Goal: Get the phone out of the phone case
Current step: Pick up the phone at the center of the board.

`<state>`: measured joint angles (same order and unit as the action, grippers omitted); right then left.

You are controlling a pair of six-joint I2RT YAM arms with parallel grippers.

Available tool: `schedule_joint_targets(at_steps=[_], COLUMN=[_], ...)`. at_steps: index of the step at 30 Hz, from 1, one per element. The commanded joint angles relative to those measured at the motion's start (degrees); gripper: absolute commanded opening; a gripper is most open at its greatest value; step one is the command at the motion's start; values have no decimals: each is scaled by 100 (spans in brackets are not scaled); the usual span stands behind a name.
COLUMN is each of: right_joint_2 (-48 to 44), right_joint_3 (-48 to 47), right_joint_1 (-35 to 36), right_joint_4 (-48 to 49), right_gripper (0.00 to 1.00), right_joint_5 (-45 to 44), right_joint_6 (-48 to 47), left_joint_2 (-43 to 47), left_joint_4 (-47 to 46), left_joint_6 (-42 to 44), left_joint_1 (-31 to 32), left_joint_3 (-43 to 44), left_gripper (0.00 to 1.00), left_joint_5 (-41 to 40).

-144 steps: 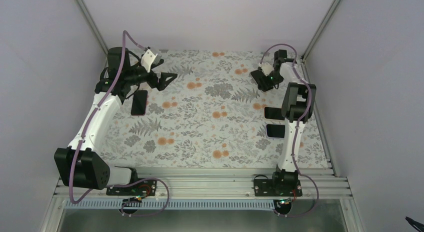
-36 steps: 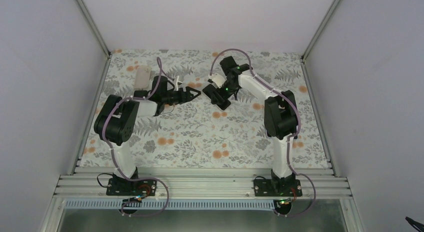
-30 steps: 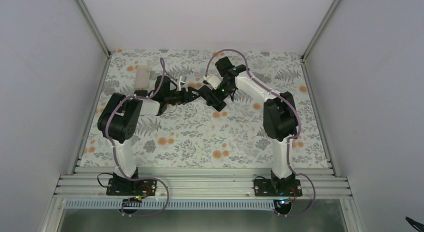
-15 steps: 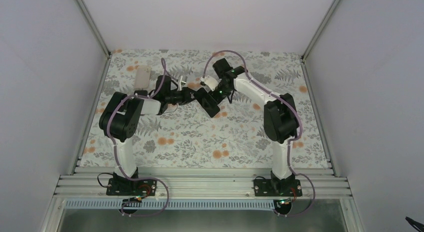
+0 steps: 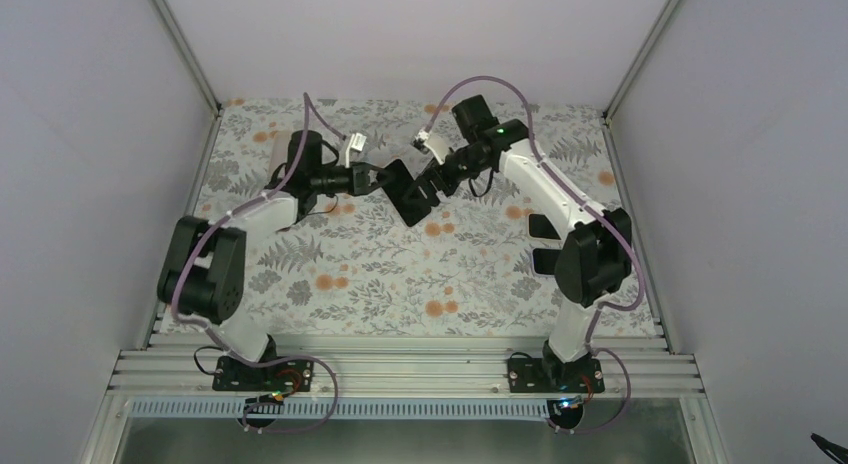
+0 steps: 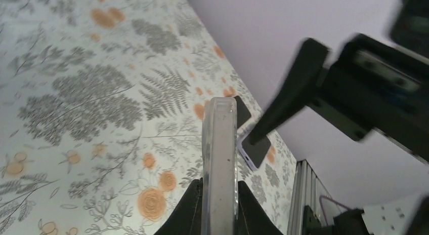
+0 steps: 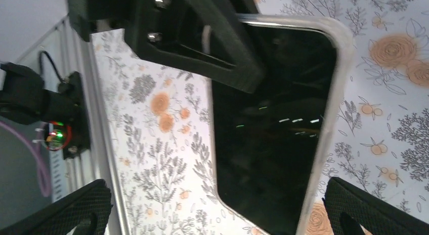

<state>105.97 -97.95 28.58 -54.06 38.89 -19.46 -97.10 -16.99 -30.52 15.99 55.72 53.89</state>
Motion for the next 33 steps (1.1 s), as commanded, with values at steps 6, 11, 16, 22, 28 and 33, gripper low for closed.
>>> schedule_joint_targets(at_steps=[6, 11, 16, 22, 28, 33], right_joint_2=[-993, -1497, -1573, -1528, -1489, -1398], right_joint_3=[188, 287, 302, 319, 348, 294], right_joint_1=[-190, -207, -208, -68, 255, 662], right_joint_4=[-225, -237, -665, -1054, -1204, -1259], right_gripper=[99, 100, 99, 90, 75, 59], right_joint_5=[1299, 1383, 1734, 1817, 1504, 1068], right_joint_6=[-307, -314, -821, -1123, -1159, -1174], left_joint_2=[1425, 1848, 2076, 2222, 2176, 2075], left_joint_4=[2449, 4075, 4977, 5318, 5526, 5634], left_joint_6=[2633, 4038, 4822, 5115, 5203, 5221], left_joint_1=[-3, -5, 50, 313, 493, 668], left_joint_3=[868, 1344, 1782, 1960, 2087, 2169], left_gripper=[2, 2, 3, 6, 6, 6], left_joint_5=[832, 1139, 1521, 1723, 1692, 1528])
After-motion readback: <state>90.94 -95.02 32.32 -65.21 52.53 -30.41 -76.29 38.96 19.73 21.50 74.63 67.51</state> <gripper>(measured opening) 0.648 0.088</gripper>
